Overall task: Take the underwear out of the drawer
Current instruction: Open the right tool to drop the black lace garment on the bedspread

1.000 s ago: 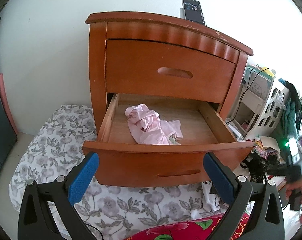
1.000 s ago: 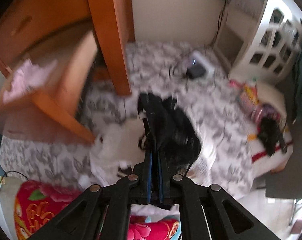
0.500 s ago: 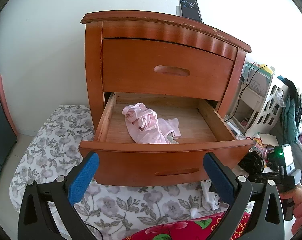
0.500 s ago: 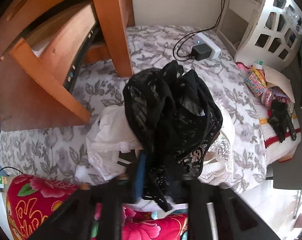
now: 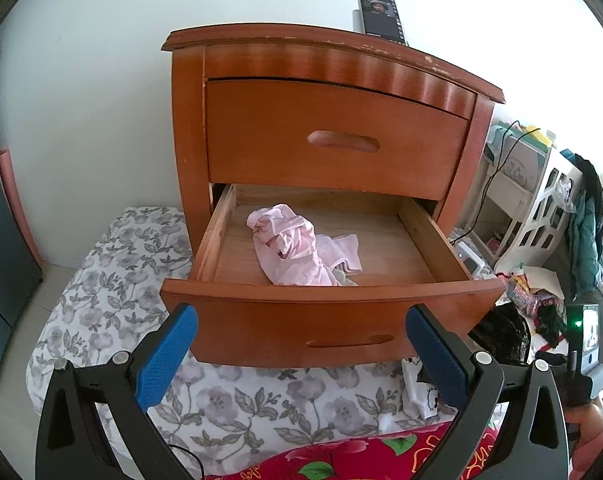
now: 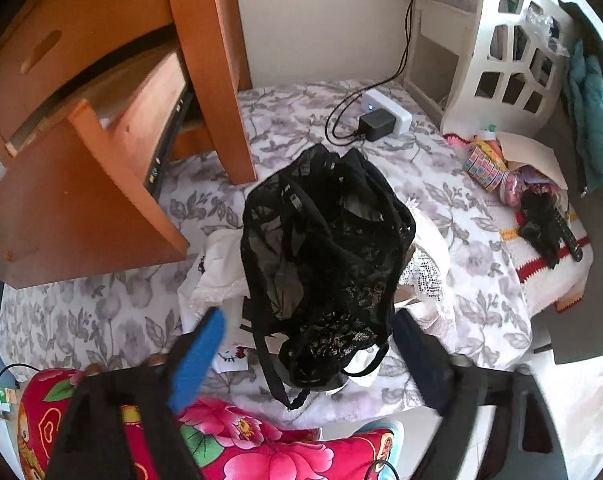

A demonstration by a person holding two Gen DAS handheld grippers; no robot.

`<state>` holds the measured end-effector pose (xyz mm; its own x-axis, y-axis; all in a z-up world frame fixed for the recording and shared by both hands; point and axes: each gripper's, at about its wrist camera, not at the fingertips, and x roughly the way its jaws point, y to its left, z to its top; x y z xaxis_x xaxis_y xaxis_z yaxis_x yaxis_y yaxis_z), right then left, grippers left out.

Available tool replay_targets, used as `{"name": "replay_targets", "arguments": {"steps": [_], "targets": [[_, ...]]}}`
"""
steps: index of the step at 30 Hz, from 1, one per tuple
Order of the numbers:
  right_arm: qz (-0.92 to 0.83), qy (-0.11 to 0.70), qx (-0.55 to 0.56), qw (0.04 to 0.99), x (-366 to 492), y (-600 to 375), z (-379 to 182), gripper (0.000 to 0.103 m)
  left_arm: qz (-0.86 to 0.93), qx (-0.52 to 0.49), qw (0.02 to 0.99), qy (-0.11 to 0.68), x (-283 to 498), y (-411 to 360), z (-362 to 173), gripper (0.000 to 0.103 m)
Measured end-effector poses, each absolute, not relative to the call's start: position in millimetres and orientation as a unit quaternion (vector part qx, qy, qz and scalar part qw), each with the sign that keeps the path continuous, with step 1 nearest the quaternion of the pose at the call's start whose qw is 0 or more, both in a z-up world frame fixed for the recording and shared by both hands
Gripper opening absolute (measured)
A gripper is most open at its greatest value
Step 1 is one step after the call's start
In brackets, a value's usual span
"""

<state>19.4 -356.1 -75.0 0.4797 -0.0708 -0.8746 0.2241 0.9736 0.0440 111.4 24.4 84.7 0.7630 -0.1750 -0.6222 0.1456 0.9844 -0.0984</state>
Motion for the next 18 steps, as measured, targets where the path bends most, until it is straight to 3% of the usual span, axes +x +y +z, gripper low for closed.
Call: {"name": "replay_targets", "arguments": {"steps": [1,18], "targets": [[-0.086,0.498,0.076,0.859,18,-356,-74,0.103,-0.087,-0.021,0.938,0.335,111,21,85,0.103],[-0.067,0.435,0.079,0.894,-4,-348,-49,0.103,-0.100,-0.020,0.933,0.344,111,-23,90,0.103]]}}
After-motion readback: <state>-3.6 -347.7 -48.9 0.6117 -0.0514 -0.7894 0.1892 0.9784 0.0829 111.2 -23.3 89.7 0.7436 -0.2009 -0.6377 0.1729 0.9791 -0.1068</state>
